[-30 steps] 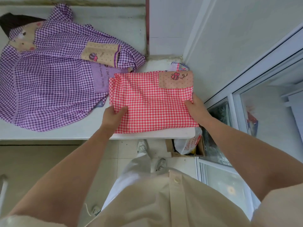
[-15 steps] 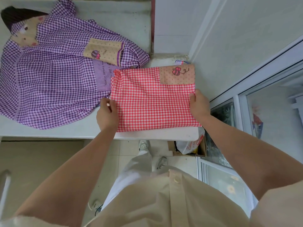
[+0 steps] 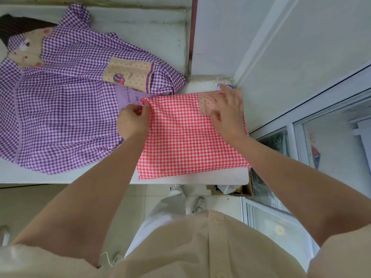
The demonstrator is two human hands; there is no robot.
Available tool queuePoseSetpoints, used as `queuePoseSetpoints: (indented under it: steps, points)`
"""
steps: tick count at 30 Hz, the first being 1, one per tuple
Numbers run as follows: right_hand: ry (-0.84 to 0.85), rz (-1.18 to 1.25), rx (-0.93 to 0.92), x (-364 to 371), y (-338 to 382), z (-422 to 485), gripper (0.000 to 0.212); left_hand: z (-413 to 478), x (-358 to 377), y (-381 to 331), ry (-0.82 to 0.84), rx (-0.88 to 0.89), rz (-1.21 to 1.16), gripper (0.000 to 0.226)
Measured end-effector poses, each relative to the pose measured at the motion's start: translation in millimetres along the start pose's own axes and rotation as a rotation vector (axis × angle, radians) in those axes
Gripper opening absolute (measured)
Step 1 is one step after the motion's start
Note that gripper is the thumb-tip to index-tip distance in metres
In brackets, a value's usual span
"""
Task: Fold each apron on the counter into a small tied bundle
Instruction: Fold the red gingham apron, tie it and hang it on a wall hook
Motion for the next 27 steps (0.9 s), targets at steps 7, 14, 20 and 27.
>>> queuePoseSetpoints:
  steps: [7, 14, 20, 27]
  points:
    - [0.267, -0.199, 0.023, 49, -1, 13, 0.064, 29, 7, 4, -0.042, -0.005, 0.027, 0.033]
    - [0.237, -0.261, 0.061, 58, -19, 9, 0.068, 27, 5, 21, -0.160, 0.096, 0.104, 0.022]
    - [0.225, -0.286, 0.121, 55, -14, 9, 0.063, -15, 22, -4, 0.130, 0.721, 0.305, 0.036]
    - [0.182, -0.222, -0.164, 54, 46, -30, 0.058, -57, 37, -1, 0.325, 0.760, 0.446, 0.059]
Point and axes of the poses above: each hand's wrist, its own z-axis towards the middle knuckle, its own x-axis out of the palm, y = z × x, the point moved 1 cm from there along z, towards the middle knuckle, and after that the axes turned 5 degrees about x, right-handed, at the moved point
